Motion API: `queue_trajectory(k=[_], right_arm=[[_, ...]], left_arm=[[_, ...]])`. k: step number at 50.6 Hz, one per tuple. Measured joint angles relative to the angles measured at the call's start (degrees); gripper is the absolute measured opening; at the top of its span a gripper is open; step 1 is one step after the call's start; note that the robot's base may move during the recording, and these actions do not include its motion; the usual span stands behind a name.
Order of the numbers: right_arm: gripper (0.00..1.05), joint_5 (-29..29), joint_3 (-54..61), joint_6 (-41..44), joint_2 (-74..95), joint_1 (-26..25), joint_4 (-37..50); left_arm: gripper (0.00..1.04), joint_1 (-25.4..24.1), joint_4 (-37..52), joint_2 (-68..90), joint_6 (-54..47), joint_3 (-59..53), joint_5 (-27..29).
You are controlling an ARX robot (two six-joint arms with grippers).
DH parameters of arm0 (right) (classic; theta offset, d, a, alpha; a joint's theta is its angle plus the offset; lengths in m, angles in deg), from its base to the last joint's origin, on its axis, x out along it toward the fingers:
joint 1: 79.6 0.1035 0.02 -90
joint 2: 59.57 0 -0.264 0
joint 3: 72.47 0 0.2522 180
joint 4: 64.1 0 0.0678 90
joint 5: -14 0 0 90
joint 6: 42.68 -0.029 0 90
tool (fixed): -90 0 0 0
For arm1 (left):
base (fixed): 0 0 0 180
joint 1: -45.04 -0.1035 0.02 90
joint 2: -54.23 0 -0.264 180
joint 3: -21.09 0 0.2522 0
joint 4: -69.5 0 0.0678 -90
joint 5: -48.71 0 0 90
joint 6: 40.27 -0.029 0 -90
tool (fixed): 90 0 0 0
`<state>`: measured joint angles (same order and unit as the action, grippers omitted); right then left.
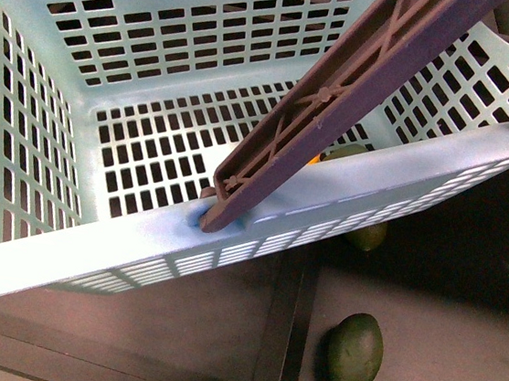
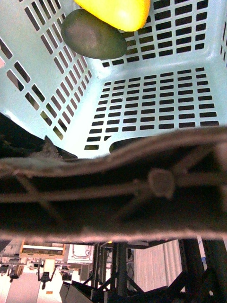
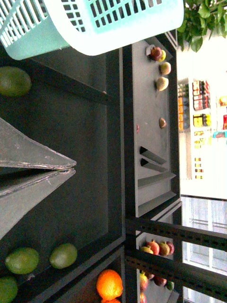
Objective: Pick mango and avocado into basket
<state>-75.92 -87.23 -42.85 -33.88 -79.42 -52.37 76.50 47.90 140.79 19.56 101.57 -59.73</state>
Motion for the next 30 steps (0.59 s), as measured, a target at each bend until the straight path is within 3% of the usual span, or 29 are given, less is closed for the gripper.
queue_trajectory(k=[30], right_arm=[[0.02, 0.00, 0.02, 0.00, -13.20, 0.00, -12.94]], left_arm=[[0.05, 0.00, 0.00, 0.00, -0.02, 0.00, 0.00]])
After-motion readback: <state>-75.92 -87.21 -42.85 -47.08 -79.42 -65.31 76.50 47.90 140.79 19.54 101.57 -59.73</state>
